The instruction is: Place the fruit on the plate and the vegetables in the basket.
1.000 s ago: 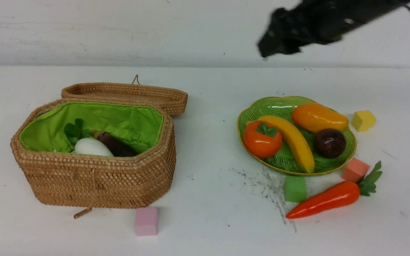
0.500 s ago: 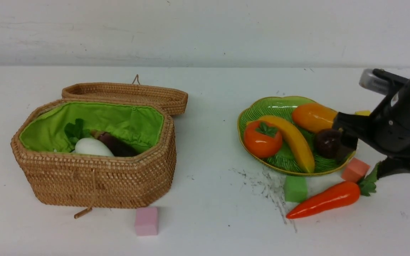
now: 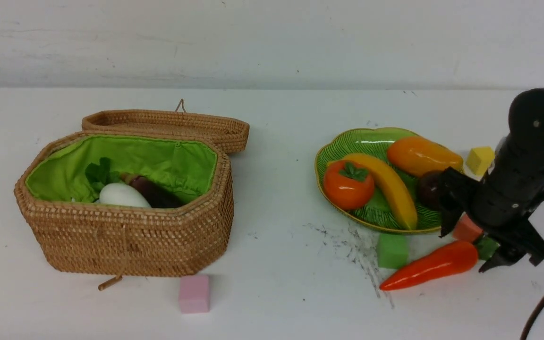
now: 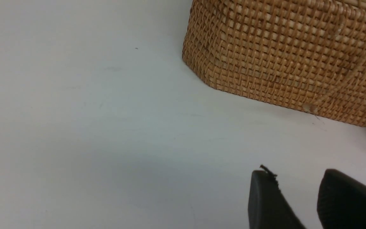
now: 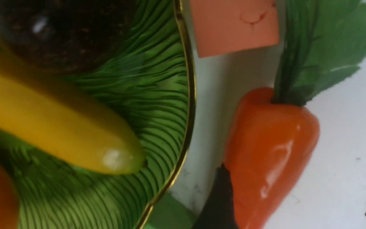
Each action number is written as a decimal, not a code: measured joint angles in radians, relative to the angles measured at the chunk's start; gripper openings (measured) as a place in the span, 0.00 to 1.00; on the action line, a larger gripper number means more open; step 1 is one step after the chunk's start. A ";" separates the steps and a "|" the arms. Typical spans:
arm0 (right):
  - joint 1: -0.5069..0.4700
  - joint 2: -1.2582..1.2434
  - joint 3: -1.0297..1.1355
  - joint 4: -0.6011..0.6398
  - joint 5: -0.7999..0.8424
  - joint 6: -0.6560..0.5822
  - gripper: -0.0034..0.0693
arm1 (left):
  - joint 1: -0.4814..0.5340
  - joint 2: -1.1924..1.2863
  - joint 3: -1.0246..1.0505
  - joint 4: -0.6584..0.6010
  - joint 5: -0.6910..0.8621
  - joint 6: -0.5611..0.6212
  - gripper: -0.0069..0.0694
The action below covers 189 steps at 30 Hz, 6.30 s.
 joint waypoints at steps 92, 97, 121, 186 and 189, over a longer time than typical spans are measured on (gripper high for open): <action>0.168 -1.068 0.623 -0.283 -0.264 -0.778 0.04 | 0.000 0.000 0.000 0.000 0.000 0.000 0.40; 0.168 -1.105 0.705 -0.313 -0.318 -0.749 0.04 | 0.000 0.000 0.000 0.000 0.000 0.000 0.40; -0.255 -1.669 1.039 -0.197 -0.413 -0.817 0.05 | 0.000 0.000 0.000 0.000 0.000 0.000 0.40; -0.368 -1.827 1.273 0.125 -0.496 -1.154 0.14 | -0.112 0.000 0.000 0.000 -0.005 0.000 0.40; -0.368 -1.827 1.273 0.125 -0.496 -1.154 0.14 | -0.112 0.000 0.000 0.000 -0.005 0.000 0.40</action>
